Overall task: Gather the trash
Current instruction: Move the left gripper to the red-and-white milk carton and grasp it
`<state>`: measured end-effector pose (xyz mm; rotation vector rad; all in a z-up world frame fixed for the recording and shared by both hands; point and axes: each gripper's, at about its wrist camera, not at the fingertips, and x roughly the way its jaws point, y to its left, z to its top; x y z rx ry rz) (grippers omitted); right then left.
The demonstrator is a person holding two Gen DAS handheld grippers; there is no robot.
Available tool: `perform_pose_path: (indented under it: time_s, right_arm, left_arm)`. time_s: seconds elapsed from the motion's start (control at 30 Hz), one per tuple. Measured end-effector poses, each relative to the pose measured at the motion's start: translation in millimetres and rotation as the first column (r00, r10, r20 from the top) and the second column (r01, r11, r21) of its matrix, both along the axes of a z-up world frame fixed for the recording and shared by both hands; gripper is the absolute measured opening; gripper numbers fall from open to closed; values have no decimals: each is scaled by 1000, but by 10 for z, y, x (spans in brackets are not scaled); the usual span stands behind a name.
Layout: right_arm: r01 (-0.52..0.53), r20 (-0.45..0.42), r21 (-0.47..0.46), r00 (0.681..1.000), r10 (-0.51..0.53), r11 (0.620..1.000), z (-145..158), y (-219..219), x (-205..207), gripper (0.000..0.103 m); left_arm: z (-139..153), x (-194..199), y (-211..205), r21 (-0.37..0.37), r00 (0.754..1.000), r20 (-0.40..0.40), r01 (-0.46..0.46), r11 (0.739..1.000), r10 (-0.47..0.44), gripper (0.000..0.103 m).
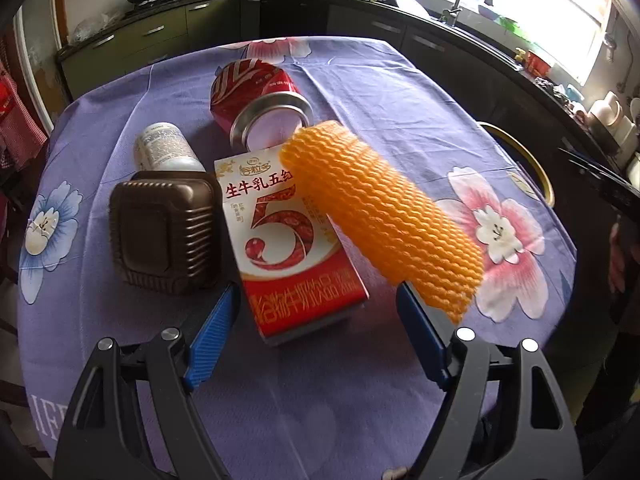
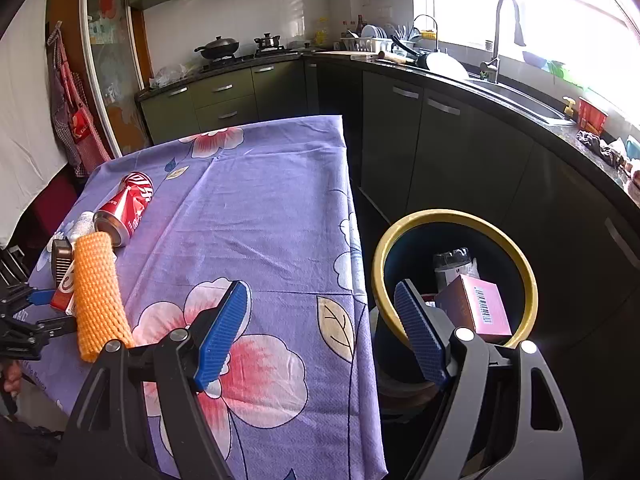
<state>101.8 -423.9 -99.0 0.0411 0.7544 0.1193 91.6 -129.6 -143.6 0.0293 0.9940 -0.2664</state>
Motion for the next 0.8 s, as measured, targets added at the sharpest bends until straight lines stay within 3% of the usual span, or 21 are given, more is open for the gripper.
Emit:
perform_pose_path:
  time_s: [0.4,0.8]
  right_arm:
    - [-17,-10,-4,1000,17,1000,-3,65,40,76]
    - [-36,-9,-10,999,36,999,18,159,21,76]
  left_arm:
    - [-136,182,-49,34,999,36,-24,999,23,66]
    - [-80,34,63,18,999,50,6,1000,-7,53]
